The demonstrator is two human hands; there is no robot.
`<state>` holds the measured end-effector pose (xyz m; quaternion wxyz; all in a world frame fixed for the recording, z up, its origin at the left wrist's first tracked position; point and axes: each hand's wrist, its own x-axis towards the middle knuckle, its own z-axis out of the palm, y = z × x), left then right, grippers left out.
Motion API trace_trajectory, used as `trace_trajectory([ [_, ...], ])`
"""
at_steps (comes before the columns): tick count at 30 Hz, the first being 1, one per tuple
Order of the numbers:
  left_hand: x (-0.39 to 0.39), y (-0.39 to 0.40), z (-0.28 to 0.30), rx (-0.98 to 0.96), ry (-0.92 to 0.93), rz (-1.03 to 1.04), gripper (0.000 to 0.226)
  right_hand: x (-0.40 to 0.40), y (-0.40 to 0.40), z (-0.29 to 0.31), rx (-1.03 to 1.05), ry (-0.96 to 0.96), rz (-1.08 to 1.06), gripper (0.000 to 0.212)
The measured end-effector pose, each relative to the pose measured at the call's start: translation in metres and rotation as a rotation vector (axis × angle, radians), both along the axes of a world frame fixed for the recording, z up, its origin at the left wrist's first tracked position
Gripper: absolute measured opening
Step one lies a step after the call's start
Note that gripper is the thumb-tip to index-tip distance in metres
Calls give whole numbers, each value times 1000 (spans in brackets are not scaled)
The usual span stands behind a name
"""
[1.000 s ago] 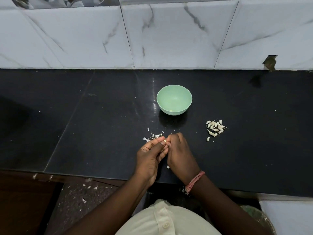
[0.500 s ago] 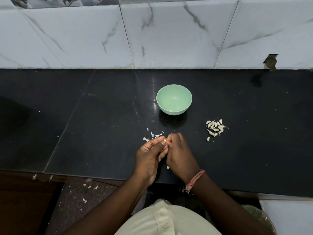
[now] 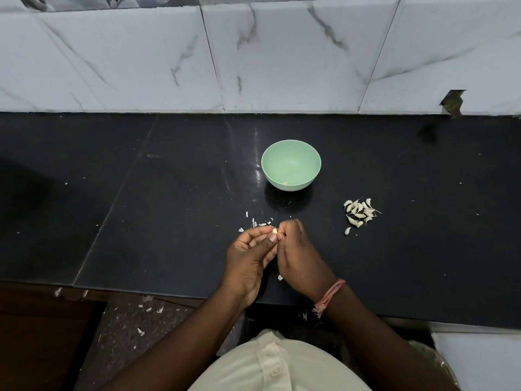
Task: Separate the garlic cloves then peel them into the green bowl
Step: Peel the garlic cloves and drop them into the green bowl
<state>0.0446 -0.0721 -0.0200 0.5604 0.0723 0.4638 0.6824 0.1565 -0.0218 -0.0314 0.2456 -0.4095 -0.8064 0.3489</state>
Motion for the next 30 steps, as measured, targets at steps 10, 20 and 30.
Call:
trace_trajectory([
  [10, -1, 0, 0, -24, -1, -49, 26, 3, 1, -2, 30, 39, 60, 6],
  [20, -4, -1, -2, 41, -20, -51, 22, 2, -2, 2, -2, 120, 1, 3],
  [30, -11, -2, 4, 19, -116, -13, 24, -3, 2, 13, -332, 423, -261, 39],
])
